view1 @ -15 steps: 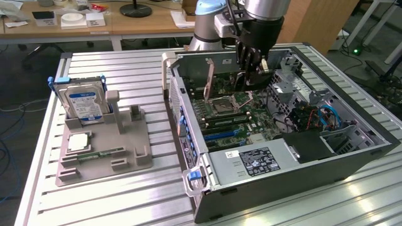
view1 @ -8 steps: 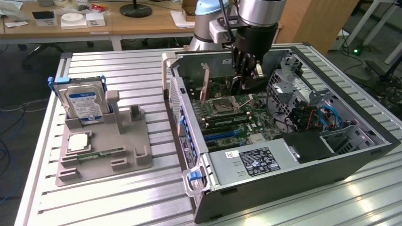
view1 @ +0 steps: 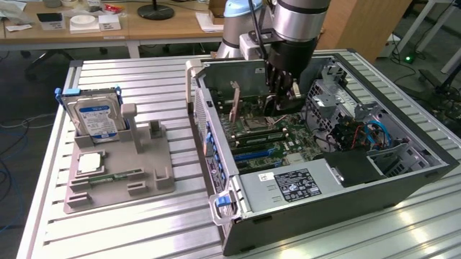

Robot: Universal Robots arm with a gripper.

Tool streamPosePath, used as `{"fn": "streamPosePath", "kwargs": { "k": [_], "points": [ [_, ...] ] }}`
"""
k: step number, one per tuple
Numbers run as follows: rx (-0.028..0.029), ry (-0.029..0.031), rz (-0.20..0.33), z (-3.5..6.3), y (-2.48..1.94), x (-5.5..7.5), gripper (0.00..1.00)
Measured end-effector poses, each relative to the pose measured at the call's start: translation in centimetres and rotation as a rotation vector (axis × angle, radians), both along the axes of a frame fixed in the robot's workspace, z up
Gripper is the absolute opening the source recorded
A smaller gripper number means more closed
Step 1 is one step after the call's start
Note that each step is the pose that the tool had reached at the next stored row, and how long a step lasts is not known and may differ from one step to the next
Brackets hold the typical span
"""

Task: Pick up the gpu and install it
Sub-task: 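Insert the gpu into the slot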

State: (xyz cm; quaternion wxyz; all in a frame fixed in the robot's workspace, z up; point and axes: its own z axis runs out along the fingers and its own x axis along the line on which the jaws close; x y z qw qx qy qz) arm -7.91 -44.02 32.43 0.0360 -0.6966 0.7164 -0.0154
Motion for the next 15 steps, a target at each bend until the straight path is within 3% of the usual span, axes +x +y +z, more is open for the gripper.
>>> {"fn": "streamPosePath", "kwargs": {
  "k": [5, 8, 10, 15],
  "points": [
    [-0.0018, -0.0002, -0.005, -0.85, -0.16, -0.3, 0.28],
    [-0.0074, 0.0000, -0.025, -1.40, -0.16, -0.5, 0.28],
    [-0.0077, 0.0000, -0.039, -1.73, -0.21, -0.5, 0.28],
    [-0.0077, -0.0001, -0.046, -2.16, -0.80, -0.5, 0.28]
  ]
}}
